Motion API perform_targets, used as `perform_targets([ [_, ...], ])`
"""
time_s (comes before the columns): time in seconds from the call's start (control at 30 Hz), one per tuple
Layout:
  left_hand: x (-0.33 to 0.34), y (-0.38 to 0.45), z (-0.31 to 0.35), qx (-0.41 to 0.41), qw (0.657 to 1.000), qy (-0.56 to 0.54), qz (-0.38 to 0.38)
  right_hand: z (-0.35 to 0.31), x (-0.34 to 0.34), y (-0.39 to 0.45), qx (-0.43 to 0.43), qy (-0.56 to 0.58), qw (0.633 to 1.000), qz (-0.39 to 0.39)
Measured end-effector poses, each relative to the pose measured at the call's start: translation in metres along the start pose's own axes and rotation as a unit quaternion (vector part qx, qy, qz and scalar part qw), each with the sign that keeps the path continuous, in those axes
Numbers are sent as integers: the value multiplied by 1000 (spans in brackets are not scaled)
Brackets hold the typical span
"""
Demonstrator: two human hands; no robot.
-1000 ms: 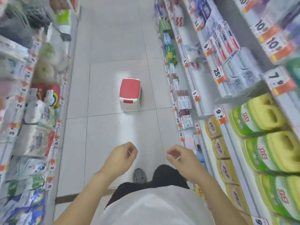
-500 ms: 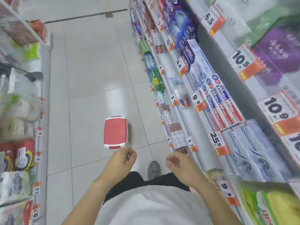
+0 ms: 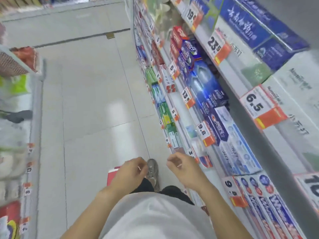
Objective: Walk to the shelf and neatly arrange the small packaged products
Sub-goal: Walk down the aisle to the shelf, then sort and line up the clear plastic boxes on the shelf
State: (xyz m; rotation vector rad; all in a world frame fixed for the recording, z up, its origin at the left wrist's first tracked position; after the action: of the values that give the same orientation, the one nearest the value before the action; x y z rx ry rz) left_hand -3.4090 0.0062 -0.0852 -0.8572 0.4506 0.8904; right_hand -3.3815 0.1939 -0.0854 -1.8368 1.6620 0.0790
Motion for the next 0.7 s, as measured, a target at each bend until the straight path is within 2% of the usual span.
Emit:
perform_targets([
  [0.13, -29, 78, 29, 48, 997, 38, -51, 4, -25, 43, 41, 44, 996, 72],
  [0.27, -26, 146, 68, 113, 986, 78, -92, 27, -45, 64, 83, 70, 982, 154],
  [0.4, 2, 184, 106, 191, 966, 106, -134, 56, -51, 61, 129, 71, 960, 237],
  [0.53, 39, 200, 122, 251, 948, 116, -158, 94, -34, 50, 167, 35, 946, 275],
  [0.7, 93, 219, 117, 345, 899, 121, -241, 154, -6, 56, 228, 85, 912, 331],
])
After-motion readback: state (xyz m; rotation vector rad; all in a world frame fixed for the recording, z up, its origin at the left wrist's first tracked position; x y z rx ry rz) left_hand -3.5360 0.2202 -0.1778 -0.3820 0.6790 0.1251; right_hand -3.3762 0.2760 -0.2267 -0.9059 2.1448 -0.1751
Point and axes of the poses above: each hand's wrist, its own y-axis towards the middle knuckle, its own x-axis out of the palm, z = x × y, the point moved 10 cm from there along y, towards the middle knuckle, and after that the axes turned 2 degrees about y, right-handed, at the moved point
